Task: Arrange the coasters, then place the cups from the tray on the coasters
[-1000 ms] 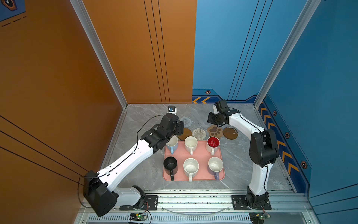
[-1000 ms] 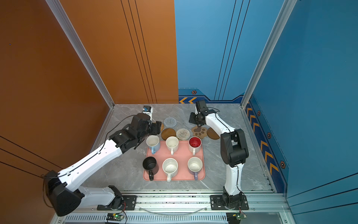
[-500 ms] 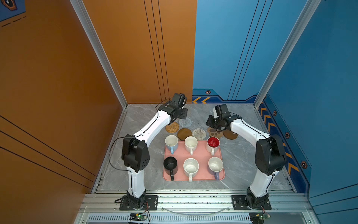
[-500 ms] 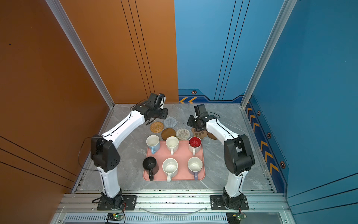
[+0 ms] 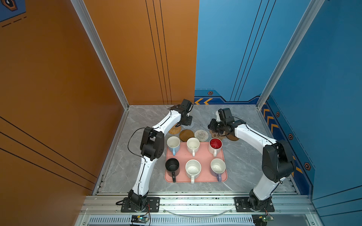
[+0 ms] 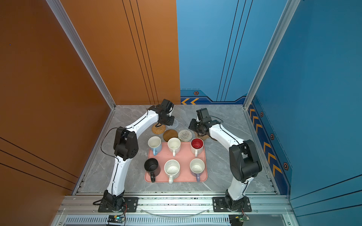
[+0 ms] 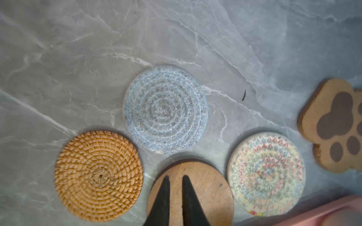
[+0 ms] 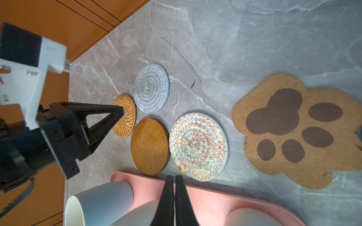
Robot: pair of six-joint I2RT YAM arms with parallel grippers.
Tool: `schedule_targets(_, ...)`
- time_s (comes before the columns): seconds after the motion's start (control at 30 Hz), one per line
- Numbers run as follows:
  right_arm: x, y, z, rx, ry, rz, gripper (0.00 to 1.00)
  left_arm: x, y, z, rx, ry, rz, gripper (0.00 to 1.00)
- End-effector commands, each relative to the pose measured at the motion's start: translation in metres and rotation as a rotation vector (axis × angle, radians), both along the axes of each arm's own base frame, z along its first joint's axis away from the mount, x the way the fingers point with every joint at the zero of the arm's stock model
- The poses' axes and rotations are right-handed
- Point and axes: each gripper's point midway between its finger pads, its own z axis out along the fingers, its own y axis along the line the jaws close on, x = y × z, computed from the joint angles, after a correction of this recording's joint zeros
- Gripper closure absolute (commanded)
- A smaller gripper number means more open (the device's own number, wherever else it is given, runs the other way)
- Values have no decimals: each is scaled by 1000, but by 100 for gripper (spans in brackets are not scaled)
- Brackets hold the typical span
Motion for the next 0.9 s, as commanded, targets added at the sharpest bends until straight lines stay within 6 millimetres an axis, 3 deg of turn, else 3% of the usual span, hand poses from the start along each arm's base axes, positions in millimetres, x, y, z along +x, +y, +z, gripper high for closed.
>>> schedule_targets(0.0,-3,5,9,24,-22,7,100,5,-2,-7,-38,32,30,96)
schedule_targets(0.07,-4,6,9,25,-24,9,100,9,-2,-16,-37,41,46,100)
schedule_targets(0.37,-5,6,9,21,-24,10,100,27,-7,-41,-57,55,86,100)
schedule_targets(0.57,-7,6,10,21,-26,11,100,36,5,-56,-65,73,145,100)
schedule_targets(0.87,-8,4,10,18,-22,10,100,31,26,-75,4,99,175,100)
